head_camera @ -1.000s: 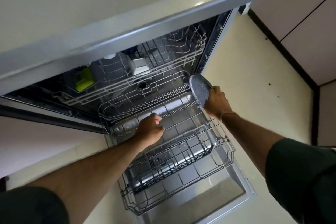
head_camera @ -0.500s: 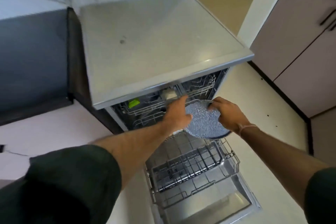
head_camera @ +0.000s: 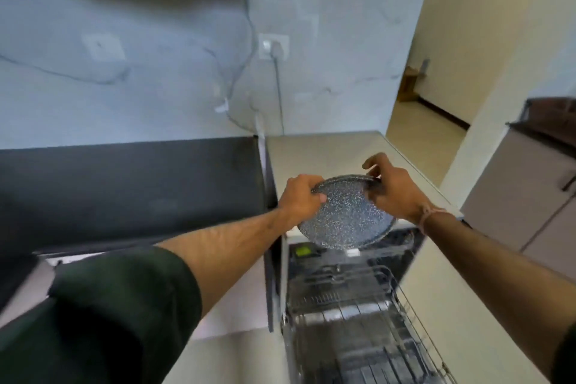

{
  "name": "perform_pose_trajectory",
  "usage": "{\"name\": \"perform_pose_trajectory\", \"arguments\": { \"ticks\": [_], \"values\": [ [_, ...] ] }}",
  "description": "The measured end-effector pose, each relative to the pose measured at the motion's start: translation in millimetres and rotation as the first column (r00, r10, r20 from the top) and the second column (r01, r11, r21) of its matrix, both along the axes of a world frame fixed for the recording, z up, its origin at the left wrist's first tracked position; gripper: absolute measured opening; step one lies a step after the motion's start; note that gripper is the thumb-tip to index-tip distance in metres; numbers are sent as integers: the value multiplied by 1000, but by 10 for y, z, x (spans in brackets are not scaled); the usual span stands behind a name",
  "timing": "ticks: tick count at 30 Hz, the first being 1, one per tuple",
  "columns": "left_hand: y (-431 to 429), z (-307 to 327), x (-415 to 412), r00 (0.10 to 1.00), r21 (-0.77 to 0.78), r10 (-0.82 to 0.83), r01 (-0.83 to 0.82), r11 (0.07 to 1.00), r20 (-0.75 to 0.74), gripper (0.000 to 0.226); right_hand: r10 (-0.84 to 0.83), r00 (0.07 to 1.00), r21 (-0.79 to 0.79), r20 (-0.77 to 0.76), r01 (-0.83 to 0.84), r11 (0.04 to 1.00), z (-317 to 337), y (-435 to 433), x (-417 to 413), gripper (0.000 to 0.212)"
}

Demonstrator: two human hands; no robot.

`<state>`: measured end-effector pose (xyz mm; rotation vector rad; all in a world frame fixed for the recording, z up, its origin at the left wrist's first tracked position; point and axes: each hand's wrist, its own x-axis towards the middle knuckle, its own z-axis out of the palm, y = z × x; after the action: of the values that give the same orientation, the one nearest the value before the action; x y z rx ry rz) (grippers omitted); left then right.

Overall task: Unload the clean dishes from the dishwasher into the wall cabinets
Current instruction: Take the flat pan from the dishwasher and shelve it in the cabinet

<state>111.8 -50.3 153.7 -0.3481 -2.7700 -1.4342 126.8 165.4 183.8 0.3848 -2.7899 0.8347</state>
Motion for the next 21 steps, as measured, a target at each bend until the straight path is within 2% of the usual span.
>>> {"name": "perform_pose_trajectory", "arguments": {
  "ticks": [3, 6, 8, 10, 14, 18, 21],
  "values": [
    [-597, 610, 68, 989, 62, 112, -106, 992, -100, 13, -16, 1000, 11, -5, 16, 1000, 515, -390, -93, 45],
    [-1242, 1177, 129, 968, 93, 172, -158, 983, -181, 13, 7, 1000, 16, -26, -7, 1000, 969, -858, -215, 17],
    [-1689, 1495, 162, 941, 113, 224, -201, 973, -255, 12, 54, 997, -6, -53, -54, 999, 1253, -1245, -284, 10],
    [-2122, 1762, 202, 910, 109, 272, -250, 962, -313, 12, 110, 988, -7, -105, -111, 994, 1502, -1666, -365, 9],
    [-2970, 2147, 243, 840, 37, 361, -379, 924, -405, 28, 197, 959, 54, -206, -190, 980, 1839, -2573, -636, 17],
    [-3735, 2483, 228, 781, -67, 399, -487, 871, -480, 10, 300, 909, 61, -290, -295, 953, 2076, -3519, -873, 14],
    [-4247, 2759, 138, 707, -68, 462, -581, 811, -535, 12, 343, 864, 59, -368, -347, 936, 2325, -4175, -1010, 10]
  ]
}}
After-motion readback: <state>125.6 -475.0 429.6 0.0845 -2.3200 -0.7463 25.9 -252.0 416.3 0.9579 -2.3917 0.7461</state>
